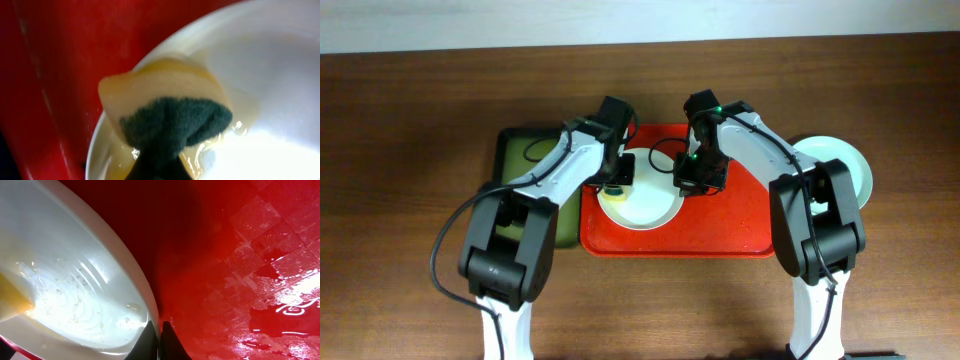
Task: Clean dirty plates on tray and stack at the side
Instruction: 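Scrub the white plate with the sponge while the right gripper holds it, then drop the sponge back into the black tray with the left gripper, then lift the white plate with the right gripper and carry it right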
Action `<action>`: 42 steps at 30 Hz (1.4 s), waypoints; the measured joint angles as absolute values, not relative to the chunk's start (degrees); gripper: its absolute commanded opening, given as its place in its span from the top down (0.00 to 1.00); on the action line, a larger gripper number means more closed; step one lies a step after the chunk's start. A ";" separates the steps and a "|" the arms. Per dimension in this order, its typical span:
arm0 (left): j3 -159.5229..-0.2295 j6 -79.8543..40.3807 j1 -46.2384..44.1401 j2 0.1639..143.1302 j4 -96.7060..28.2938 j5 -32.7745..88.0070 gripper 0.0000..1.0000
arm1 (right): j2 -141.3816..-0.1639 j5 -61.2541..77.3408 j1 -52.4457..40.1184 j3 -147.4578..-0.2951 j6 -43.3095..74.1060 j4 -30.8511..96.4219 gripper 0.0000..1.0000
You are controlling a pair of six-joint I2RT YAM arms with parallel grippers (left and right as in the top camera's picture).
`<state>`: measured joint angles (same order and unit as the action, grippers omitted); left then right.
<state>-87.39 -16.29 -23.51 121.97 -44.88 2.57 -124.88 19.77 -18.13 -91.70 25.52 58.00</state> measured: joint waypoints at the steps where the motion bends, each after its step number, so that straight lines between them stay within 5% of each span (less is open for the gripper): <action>1: -84.82 -16.29 -23.49 120.51 -42.22 3.09 1.00 | -124.88 19.77 -18.13 -91.70 25.56 58.00 0.97; 9: -86.24 -15.14 -22.00 121.73 -47.59 29.10 1.00 | -124.88 19.70 -18.09 -91.70 25.52 58.04 0.96; 17: -102.98 -14.13 -8.97 112.18 -73.47 2.87 1.00 | -124.88 19.51 -18.09 -91.68 25.74 57.63 0.88; 23: -78.52 -14.13 -5.91 113.08 -55.05 -5.93 0.98 | -124.88 19.33 -18.09 -91.64 25.74 57.60 0.84; 24: -77.87 -14.13 -5.91 113.06 -54.76 -6.04 0.85 | -124.88 19.33 -18.09 -91.64 25.69 57.60 0.78; 25: -77.82 -14.13 -5.91 113.06 -54.63 -6.07 0.60 | -124.88 19.33 -18.09 -91.64 25.71 57.58 0.63; 26: -77.87 -13.63 -5.91 113.06 -54.78 -6.04 0.54 | -124.88 19.33 -18.09 -91.64 25.67 57.58 0.57; 28: -81.14 -13.67 -5.91 113.10 -60.10 -6.04 0.25 | -124.88 19.33 -18.09 -91.64 25.76 57.56 0.53; 30: -94.85 -13.30 -5.28 113.30 -67.90 -6.04 0.19 | -124.88 19.35 -18.09 -91.64 25.74 57.95 0.53; 32: -108.05 -13.52 -3.38 113.21 -74.83 -5.08 0.01 | -124.88 19.38 -18.09 -91.61 25.74 58.81 0.54; 34: -122.91 -14.94 2.04 113.03 -78.24 -0.69 0.01 | -124.88 18.98 -18.24 -91.59 25.74 59.05 0.58; 36: -128.33 -15.16 8.64 112.60 -80.84 1.80 0.01 | -124.88 16.45 -19.42 -91.59 25.76 58.89 0.92; 42: -128.31 -15.29 11.49 112.73 -82.98 3.25 0.01 | -124.44 12.75 -21.41 -92.42 25.71 59.99 0.96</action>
